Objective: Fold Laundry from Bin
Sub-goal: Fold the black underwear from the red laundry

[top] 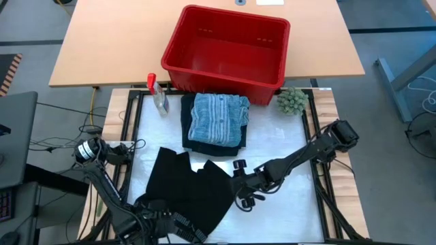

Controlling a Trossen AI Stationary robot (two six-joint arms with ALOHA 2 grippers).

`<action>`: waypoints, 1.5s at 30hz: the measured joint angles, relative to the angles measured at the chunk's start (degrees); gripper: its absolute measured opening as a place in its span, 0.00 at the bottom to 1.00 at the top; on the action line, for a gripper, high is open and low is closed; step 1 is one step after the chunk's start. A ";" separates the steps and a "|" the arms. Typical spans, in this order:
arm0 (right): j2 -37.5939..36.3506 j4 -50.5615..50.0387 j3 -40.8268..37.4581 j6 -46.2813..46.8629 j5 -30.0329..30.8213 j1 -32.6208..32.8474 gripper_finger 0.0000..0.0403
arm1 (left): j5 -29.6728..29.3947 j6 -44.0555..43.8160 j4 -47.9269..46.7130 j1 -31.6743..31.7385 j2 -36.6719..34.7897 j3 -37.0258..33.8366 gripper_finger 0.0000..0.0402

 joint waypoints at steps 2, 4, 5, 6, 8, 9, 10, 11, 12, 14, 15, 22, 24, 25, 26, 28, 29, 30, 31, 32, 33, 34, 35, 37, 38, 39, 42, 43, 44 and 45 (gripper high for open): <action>0.00 3.38 0.00 -0.02 0.00 -0.48 0.59 | -2.63 -7.00 1.14 0.00 0.00 0.00 0.05; 0.00 6.10 0.00 -0.05 0.02 -0.92 0.59 | -3.49 -9.81 3.11 0.02 0.00 0.00 0.10; 0.00 7.09 0.00 -0.25 0.02 -1.16 0.59 | -3.46 -9.71 4.99 0.01 0.00 -0.21 0.12; 0.00 7.80 0.00 -0.39 0.02 -1.36 0.59 | -3.16 -9.42 6.96 -0.05 0.01 -0.65 0.15; 0.00 8.96 0.00 -0.82 0.02 -1.96 0.59 | -2.88 -9.39 8.61 -0.40 0.09 -1.78 0.22; 0.00 9.35 0.00 -1.48 0.02 -2.26 0.59 | -2.67 -10.03 8.64 -0.44 0.13 -2.39 0.26; 0.00 9.69 0.00 -2.06 0.04 -2.47 0.59 | -2.57 -10.98 8.46 -0.46 0.16 -2.95 0.30; 0.00 9.99 0.00 -2.85 0.02 -2.80 0.59 | -2.77 -12.27 8.00 -0.43 0.17 -3.35 0.33; 0.00 10.29 0.00 -3.36 0.04 -2.95 0.59 | -3.58 -14.22 7.20 -0.12 0.17 -3.62 0.37; 0.00 10.85 0.00 -3.33 0.05 -3.20 0.59 | -5.98 -18.78 5.36 1.09 0.17 -4.34 0.42; 0.00 11.19 0.00 -3.16 0.03 -3.21 0.59 | -7.04 -20.25 5.49 1.83 0.17 -4.80 0.44; 0.00 12.53 0.00 -3.06 -0.02 -2.94 0.59 | -9.12 -19.78 10.75 6.17 0.21 -9.99 0.46; 0.00 12.48 0.00 -3.06 -0.07 -2.94 0.59 | -8.00 -18.48 9.85 7.12 0.20 -10.83 0.46; 0.00 12.44 0.00 -3.04 -0.50 -2.95 0.59 | -7.18 -17.62 8.99 7.51 0.09 -11.04 0.46; 0.00 12.37 0.00 -3.04 -1.27 -2.95 0.59 | -5.65 -16.46 8.13 7.87 -0.06 -11.14 0.46; 0.00 12.29 0.00 -3.13 -2.78 -2.92 0.59 | -0.25 -14.50 6.20 8.55 -0.86 -11.11 0.45; 0.00 12.33 0.00 -3.49 -3.82 -2.92 0.59 | 2.49 -14.66 4.20 8.82 -1.34 -11.10 0.45; 0.00 12.44 0.00 -4.42 -4.90 -2.92 0.59 | 4.47 -15.41 2.25 9.04 -1.63 -11.10 0.45; 0.00 12.71 0.00 -5.49 -6.15 -2.96 0.59 | 5.49 -16.56 0.96 9.07 -1.68 -11.11 0.45; 0.00 13.32 0.00 -6.20 -7.27 -3.05 0.59 | 5.68 -18.05 1.14 9.07 -1.68 -11.13 0.45; 0.00 14.06 0.00 -6.24 -7.81 -3.30 0.59 | 5.50 -20.01 2.05 9.08 -1.68 -11.13 0.45; 0.02 14.61 0.00 -5.55 -8.26 -3.85 0.59 | 4.94 -22.20 3.32 9.07 -1.74 -11.13 0.45; 0.01 15.11 0.02 -4.87 -9.11 -4.64 0.59 | 4.51 -24.14 4.92 9.07 -1.77 -11.13 0.45; 0.02 16.29 0.02 -5.29 -11.80 -6.48 0.59 | 4.36 -29.05 7.14 9.07 -1.57 -11.09 0.45; 0.03 17.15 0.02 -6.46 -12.71 -7.27 0.59 | 4.72 -32.13 7.51 9.05 -1.26 -11.06 0.45; 0.05 18.33 0.02 -7.76 -13.18 -7.94 0.59 | 5.35 -34.61 7.54 9.05 -1.04 -11.08 0.45; 0.07 23.33 0.02 -10.86 -15.49 -9.57 0.59 | 6.30 -39.73 8.35 8.66 -0.25 -11.10 0.45; 0.04 24.76 0.02 -11.29 -16.45 -9.92 0.59 | 6.48 -41.02 8.53 8.35 -0.08 -11.10 0.45; 0.16 26.05 0.02 -11.82 -17.27 -10.27 0.59 | 6.50 -42.05 8.39 7.93 0.03 -11.10 0.45; 1.18 27.83 0.24 -12.66 -18.35 -10.83 0.59 | 6.66 -43.00 8.15 7.83 0.35 -11.09 0.45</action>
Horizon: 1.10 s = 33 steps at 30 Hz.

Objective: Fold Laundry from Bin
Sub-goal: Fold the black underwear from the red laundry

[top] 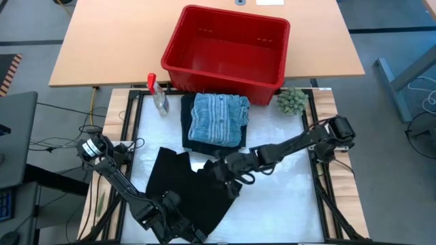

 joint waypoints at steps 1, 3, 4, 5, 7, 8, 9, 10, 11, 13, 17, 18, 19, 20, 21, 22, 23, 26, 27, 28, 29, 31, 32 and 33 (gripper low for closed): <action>1.39 1.39 0.92 -1.11 -1.08 -0.61 0.59 | 0.25 -1.01 0.15 -0.13 0.55 0.04 0.45; 5.88 1.76 3.86 -4.12 -4.69 -1.53 0.59 | 2.24 -1.89 0.76 -0.63 2.98 0.10 0.45; 9.29 1.52 6.39 -6.15 -7.03 -1.84 0.59 | 3.55 -1.59 0.60 -0.65 4.42 0.26 0.45; 12.46 0.86 9.30 -8.27 -7.66 -2.10 0.59 | 4.89 -0.65 2.47 -0.67 5.39 0.27 0.45; 17.97 -4.96 14.62 -12.25 -5.35 -2.24 0.59 | 6.87 0.44 4.96 -0.63 7.26 0.56 0.45; 20.59 -6.36 18.03 -12.83 -3.16 -2.40 0.59 | 7.56 0.44 6.69 -0.76 7.72 0.80 0.45; 22.42 -8.27 21.12 -13.21 -2.16 -2.45 0.59 | 7.64 0.28 7.82 -1.00 7.95 0.96 0.45; 23.95 -11.25 23.90 -13.89 -2.38 -2.66 0.59 | 7.26 0.10 7.91 -1.19 8.06 0.98 0.45; 25.42 -13.46 26.92 -15.08 -2.90 -2.99 0.59 | 7.23 -0.38 7.64 -1.40 8.07 0.96 0.45; 28.29 -17.92 31.92 -18.36 -4.46 -3.30 0.59 | 7.55 -1.16 6.55 -1.61 7.53 0.73 0.44; 33.28 -26.12 39.43 -25.52 -6.21 -3.09 0.59 | 9.51 -1.08 6.59 -2.14 7.47 0.69 0.40; 34.06 -27.22 41.16 -27.06 -7.07 -2.96 0.59 | 10.16 -1.01 6.71 -2.25 7.49 0.69 0.39; 34.72 -28.34 42.82 -28.42 -7.35 -2.81 0.59 | 10.39 -1.04 6.77 -2.29 7.49 0.69 0.38; 35.37 -30.03 44.07 -29.55 -7.35 -2.62 0.59 | 10.46 -1.03 6.78 -2.30 7.49 0.69 0.37; 36.22 -31.67 45.16 -30.33 -7.37 -2.50 0.59 | 10.43 -1.03 6.78 -2.31 7.49 0.67 0.37; 37.21 -31.96 46.01 -30.83 -7.37 -2.52 0.59 | 10.44 -1.03 6.74 -2.33 7.49 0.67 0.36; 38.19 -32.09 46.66 -31.04 -7.36 -2.54 0.59 | 10.43 -0.97 6.76 -2.33 7.49 0.64 0.35; 40.42 -34.04 48.03 -31.51 -7.86 -2.74 0.59 | 10.24 -0.91 6.70 -2.39 7.49 0.58 0.35; 40.77 -34.17 48.31 -32.16 -7.26 -2.71 0.59 | 10.10 -0.91 6.68 -2.41 7.49 0.58 0.34; 40.86 -35.07 48.37 -32.73 -7.06 -2.77 0.59 | 9.97 -0.89 6.64 -2.44 7.49 0.58 0.34; 41.14 -35.75 48.33 -33.06 -6.59 -2.76 0.59 | 9.95 -0.80 6.65 -2.44 7.49 0.58 0.34; 42.17 -36.45 48.47 -33.79 -5.99 -2.72 0.57 | 9.98 -0.35 6.65 -2.44 7.49 0.56 0.34; 42.17 -37.14 48.55 -33.85 -5.94 -2.70 0.54 | 9.98 -0.25 6.63 -2.44 7.49 0.56 0.34; 42.18 -38.42 48.55 -33.79 -5.63 -2.70 0.51 | 10.00 -0.25 6.58 -2.44 7.49 0.56 0.33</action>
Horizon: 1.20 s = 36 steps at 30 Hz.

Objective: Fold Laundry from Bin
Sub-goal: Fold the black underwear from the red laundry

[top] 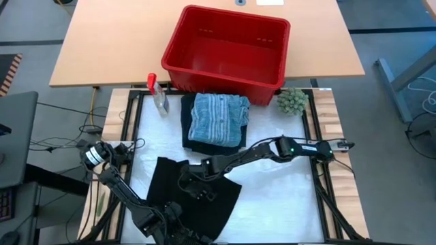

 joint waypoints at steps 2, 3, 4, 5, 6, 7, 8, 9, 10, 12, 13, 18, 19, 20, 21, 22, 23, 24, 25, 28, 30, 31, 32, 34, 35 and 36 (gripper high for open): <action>0.16 -1.86 -0.01 -0.02 0.10 0.00 0.43 | 0.01 0.00 -0.15 0.00 0.00 -0.11 0.29; 0.16 -2.69 0.00 -0.02 0.11 0.01 0.37 | 0.04 0.00 -0.17 0.00 0.00 -0.23 0.26; 0.14 -3.70 0.00 -0.01 0.22 0.02 0.32 | -0.09 0.00 -0.31 -0.02 0.00 -0.29 0.22; -0.15 -4.78 -0.04 0.05 0.48 0.03 0.26 | -0.13 0.00 -0.63 -0.02 0.00 -0.33 0.17; -0.50 -5.77 -0.07 0.15 0.74 0.11 0.19 | -0.17 0.00 -0.98 -0.02 0.00 -0.35 0.12; -0.79 -6.52 -0.15 0.63 0.94 0.13 0.13 | -0.48 -0.04 -1.30 -0.04 0.00 -0.39 0.06; -1.23 -7.04 -0.19 1.15 1.03 0.13 0.08 | -1.00 -0.05 -1.48 -0.08 0.00 -0.39 0.03; -1.81 -7.45 -0.26 1.56 1.23 0.11 0.05 | -1.48 -0.07 -1.55 -0.09 0.00 -0.39 0.02; -2.44 -8.31 -0.37 2.20 1.52 0.04 0.05 | -1.91 -0.03 -1.57 -0.12 0.00 -0.39 0.02; -3.71 -9.02 -0.58 4.06 2.22 -0.27 0.07 | -2.35 0.94 -2.01 -0.13 -0.21 -0.40 0.01; -4.48 -9.31 -0.68 5.10 2.27 -0.52 0.08 | -2.43 1.33 -2.51 -0.11 -0.55 -0.42 0.00; -9.74 -10.27 -0.52 9.46 2.41 -2.58 0.08 | -5.93 2.93 -12.10 -0.22 -3.88 -0.91 0.00; -10.25 -10.35 -0.44 10.34 2.41 -3.07 0.07 | -6.40 3.04 -13.15 -0.20 -4.30 -0.94 0.00; -10.60 -10.30 -0.42 11.34 2.35 -3.50 0.06 | -6.54 3.09 -14.25 -0.11 -4.72 -0.94 0.00; -10.65 -10.37 -0.42 12.37 2.24 -3.92 0.05 | -6.28 3.74 -14.80 0.04 -4.98 -0.94 0.00; -10.48 -10.55 -0.49 13.41 2.24 -4.27 0.05 | -6.18 5.08 -14.31 0.31 -5.05 -0.93 0.00; -10.32 -10.72 -0.55 14.25 2.19 -4.55 0.05 | -6.18 6.40 -13.70 0.35 -5.05 -0.87 0.01; -10.29 -10.98 -0.63 14.90 2.15 -4.73 0.05 | -6.16 7.32 -13.36 0.41 -4.88 -0.87 0.03; -10.29 -11.15 -0.63 15.31 2.11 -5.02 0.06 | -6.32 8.21 -12.81 0.68 -4.75 -0.83 0.05; -10.53 -10.84 -1.03 16.85 1.91 -5.35 0.07 | -7.61 10.09 -11.81 1.28 -4.70 -1.06 0.15; -10.50 -10.83 -1.64 18.33 1.95 -5.35 0.09 | -8.27 10.09 -12.18 1.95 -4.72 -1.26 0.23; -10.47 -10.86 -2.01 18.98 1.95 -5.35 0.09 | -8.46 10.05 -12.37 2.24 -4.72 -1.32 0.27; -10.47 -10.98 -2.31 19.37 1.93 -5.35 0.09 | -8.66 10.05 -12.05 2.52 -4.72 -1.33 0.31; -10.47 -11.26 -2.80 19.40 1.93 -5.33 0.10 | -8.93 9.80 -10.85 2.91 -4.74 -1.29 0.38; -10.47 -11.70 -2.88 19.39 1.93 -5.31 0.10 | -9.00 9.66 -10.28 3.07 -4.74 -1.29 0.41; -10.47 -11.84 -2.91 19.41 1.92 -5.31 0.10 | -9.25 9.66 -9.66 3.17 -4.76 -1.29 0.44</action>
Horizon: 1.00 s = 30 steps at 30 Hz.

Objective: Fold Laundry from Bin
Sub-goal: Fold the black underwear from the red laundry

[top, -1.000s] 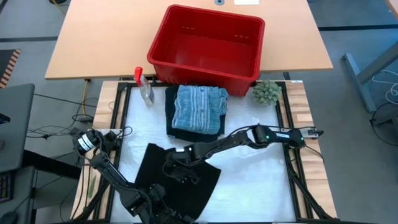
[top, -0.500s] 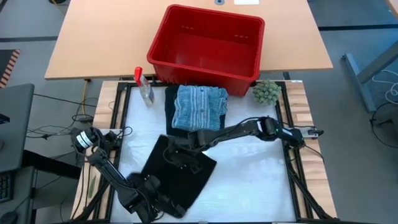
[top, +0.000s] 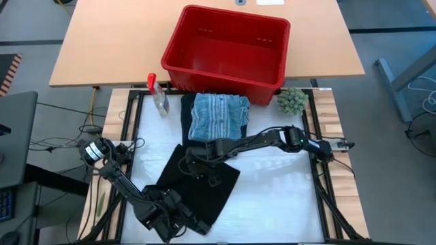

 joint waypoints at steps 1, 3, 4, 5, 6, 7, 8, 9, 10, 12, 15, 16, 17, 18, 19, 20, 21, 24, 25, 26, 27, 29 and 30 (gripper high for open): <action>0.00 -0.02 0.00 -0.01 0.01 0.00 0.10 | -0.28 -0.02 0.71 0.02 -0.03 0.00 0.47; -0.01 0.66 0.00 0.02 -0.01 0.05 0.10 | -1.16 -0.06 1.22 0.00 -0.06 0.05 0.51; -0.02 1.20 0.00 0.07 -0.01 0.06 0.10 | -1.60 -0.09 1.10 0.04 -0.07 0.07 0.53; -0.02 1.45 0.00 0.09 -0.01 0.13 0.10 | -2.23 -0.09 0.94 0.16 -0.07 0.07 0.54; -0.03 1.48 0.00 0.09 -0.01 0.13 0.10 | -2.92 -0.11 0.79 0.26 -0.08 0.07 0.56; -0.02 1.51 0.00 0.11 -0.01 0.13 0.10 | -3.65 -0.10 0.68 0.54 -0.10 0.07 0.56; -0.02 1.66 0.00 0.11 -0.03 0.13 0.11 | -4.38 0.09 0.65 0.87 -0.12 0.04 0.57; -0.02 1.75 0.00 0.11 -0.03 0.13 0.11 | -4.85 0.27 1.30 1.21 -0.20 -0.39 0.57; -0.04 1.76 0.00 0.09 -0.07 0.13 0.12 | -4.94 0.26 2.49 1.67 -0.29 -1.33 0.58; -0.04 1.77 0.00 0.10 -0.09 0.13 0.15 | -4.90 0.03 5.11 2.36 -0.43 -3.77 0.58; -0.04 1.66 0.00 0.09 -0.11 0.13 0.20 | -3.03 -0.39 10.04 3.20 -0.98 -7.30 0.58; -0.05 1.59 0.00 0.09 -0.11 0.13 0.22 | -2.20 -0.35 11.41 3.38 -1.08 -7.86 0.58; -0.05 1.46 0.00 0.09 -0.11 0.13 0.24 | -1.08 -0.08 12.00 3.46 -1.08 -8.04 0.58; -0.04 1.25 0.00 0.09 -0.11 0.13 0.25 | 0.00 0.51 12.14 3.50 -1.08 -8.06 0.58; -0.05 1.03 0.00 0.09 -0.11 0.13 0.27 | 0.87 1.25 12.27 3.50 -1.08 -8.09 0.57; -0.05 0.80 0.00 0.09 -0.11 0.13 0.29 | 2.08 1.64 12.45 3.46 -1.06 -8.11 0.56; -0.06 0.55 0.02 0.09 -0.10 0.09 0.30 | 3.24 1.85 12.54 3.43 -1.06 -8.11 0.54; -0.06 0.29 0.02 0.07 0.07 -0.11 0.34 | 5.68 2.74 12.02 3.43 -1.06 -8.11 0.43; -0.06 0.23 0.02 0.07 0.10 -0.21 0.35 | 5.85 2.84 11.66 3.43 -1.06 -8.11 0.38; -0.06 0.19 0.02 0.05 0.10 -0.28 0.35 | 5.81 2.74 11.12 3.41 -1.06 -8.11 0.32; -0.06 0.09 0.07 0.05 0.17 -0.30 0.36 | 5.65 2.52 10.65 3.39 -1.06 -8.17 0.24; -0.06 -1.38 0.31 -0.04 0.15 -0.33 0.37 | 5.14 2.32 9.69 3.31 -1.06 -8.25 0.09; -0.06 -2.96 0.85 -0.19 0.10 -0.35 0.37 | 4.83 2.21 9.55 3.25 -1.06 -8.29 0.05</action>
